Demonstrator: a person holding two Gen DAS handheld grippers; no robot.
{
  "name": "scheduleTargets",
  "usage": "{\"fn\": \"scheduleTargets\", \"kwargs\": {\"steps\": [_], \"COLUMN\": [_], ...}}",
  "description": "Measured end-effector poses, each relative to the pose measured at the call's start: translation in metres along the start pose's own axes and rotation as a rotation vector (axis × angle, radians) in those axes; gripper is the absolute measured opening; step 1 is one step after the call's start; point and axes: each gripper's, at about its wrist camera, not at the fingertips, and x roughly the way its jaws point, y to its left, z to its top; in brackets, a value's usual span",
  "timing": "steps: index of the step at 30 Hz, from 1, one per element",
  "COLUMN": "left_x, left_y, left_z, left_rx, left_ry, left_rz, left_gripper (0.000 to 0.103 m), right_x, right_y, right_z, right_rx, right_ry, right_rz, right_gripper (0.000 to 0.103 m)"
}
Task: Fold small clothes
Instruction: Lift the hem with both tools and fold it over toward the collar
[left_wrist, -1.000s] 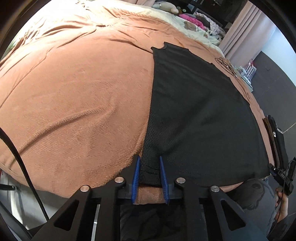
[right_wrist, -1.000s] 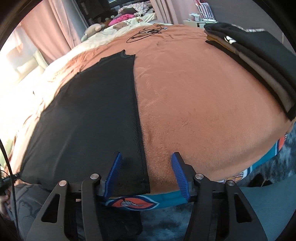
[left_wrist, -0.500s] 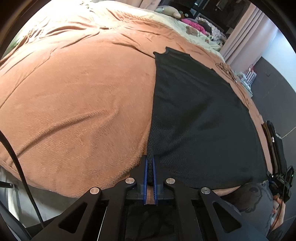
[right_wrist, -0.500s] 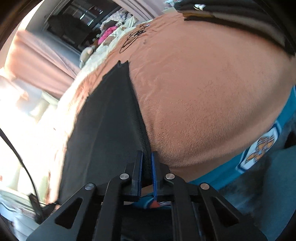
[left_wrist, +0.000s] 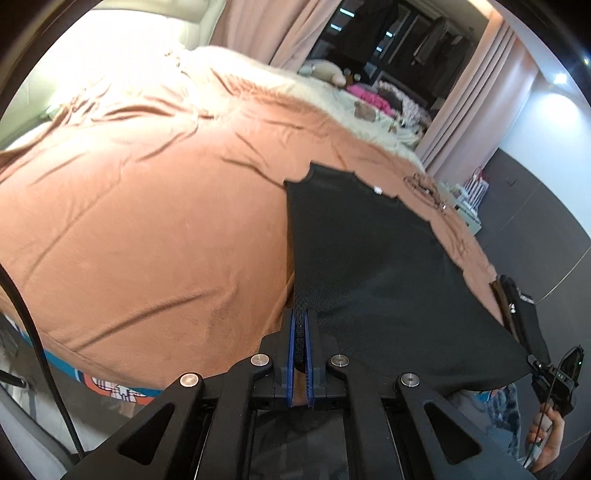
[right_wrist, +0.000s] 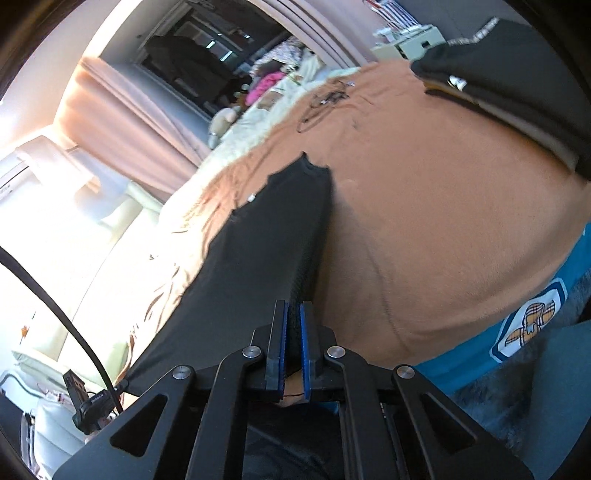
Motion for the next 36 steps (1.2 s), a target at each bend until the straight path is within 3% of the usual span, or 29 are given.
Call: {"fn": "scheduleTargets", "kwargs": {"steps": [8, 21, 28, 36], "left_x": [-0.062, -0.150, -0.144, -0.088], "left_y": [0.004, 0.001, -0.022, -0.028], "left_z": [-0.009, -0.035, -0.009, 0.042], "left_rx": [-0.014, -0.027, 0.038, 0.066], "left_ry": [-0.065, -0.141, -0.153, -0.128], "left_rz": [-0.027, -0.061, -0.032, 0.022], "left_gripper": [0.004, 0.004, 0.004, 0.004], "right_x": [-0.036, -0.084, -0.068, -0.019], "right_y": [-0.002, -0.017, -0.019, 0.000], "right_z": [-0.015, -0.049, -0.029, 0.010], "right_rx": [-0.058, -0.077, -0.075, -0.102], "right_ry": [-0.040, -0.068, -0.086, -0.071], "right_rz": [0.076, 0.105, 0.116, 0.093], "right_gripper": [0.003, 0.003, 0.003, 0.003]}}
